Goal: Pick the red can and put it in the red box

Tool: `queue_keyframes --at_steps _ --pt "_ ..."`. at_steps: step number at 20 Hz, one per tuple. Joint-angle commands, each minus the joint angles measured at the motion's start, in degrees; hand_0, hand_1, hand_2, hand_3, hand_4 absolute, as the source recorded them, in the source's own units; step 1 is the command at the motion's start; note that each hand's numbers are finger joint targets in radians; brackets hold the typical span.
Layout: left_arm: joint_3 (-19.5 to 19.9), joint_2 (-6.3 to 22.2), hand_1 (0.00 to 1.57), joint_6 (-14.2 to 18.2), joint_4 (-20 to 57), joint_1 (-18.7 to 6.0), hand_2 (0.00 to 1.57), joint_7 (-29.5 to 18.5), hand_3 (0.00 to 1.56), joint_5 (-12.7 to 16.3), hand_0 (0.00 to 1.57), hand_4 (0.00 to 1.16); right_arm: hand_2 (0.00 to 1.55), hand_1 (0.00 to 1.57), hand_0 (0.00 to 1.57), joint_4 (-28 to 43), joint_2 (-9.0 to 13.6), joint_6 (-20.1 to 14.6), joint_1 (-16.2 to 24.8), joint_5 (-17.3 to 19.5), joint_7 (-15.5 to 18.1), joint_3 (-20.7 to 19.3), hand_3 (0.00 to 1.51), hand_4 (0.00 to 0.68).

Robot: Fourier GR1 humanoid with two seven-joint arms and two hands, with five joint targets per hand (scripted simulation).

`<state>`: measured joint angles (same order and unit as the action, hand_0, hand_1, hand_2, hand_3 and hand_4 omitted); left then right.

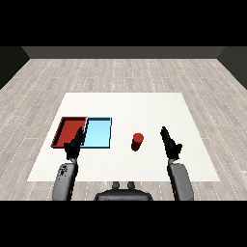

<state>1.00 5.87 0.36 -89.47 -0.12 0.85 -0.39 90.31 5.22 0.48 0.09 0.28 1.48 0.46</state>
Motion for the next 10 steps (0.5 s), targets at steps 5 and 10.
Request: queue_keyframes --at_steps 5,10 --pt "-0.29 -1.32 0.00 -1.21 -1.30 -0.77 0.00 1.11 0.00 1.15 0.00 0.00 0.00 0.00 0.00 1.27 6.21 9.73 5.54 -7.81 1.69 -7.34 0.00 0.000" --pt "0.30 -3.60 0.00 -1.32 -7.04 -2.60 0.00 -16.57 0.00 2.35 0.00 0.00 0.00 0.00 0.00 4.54 5.81 15.15 6.79 -12.20 18.29 -9.48 0.00 0.000"
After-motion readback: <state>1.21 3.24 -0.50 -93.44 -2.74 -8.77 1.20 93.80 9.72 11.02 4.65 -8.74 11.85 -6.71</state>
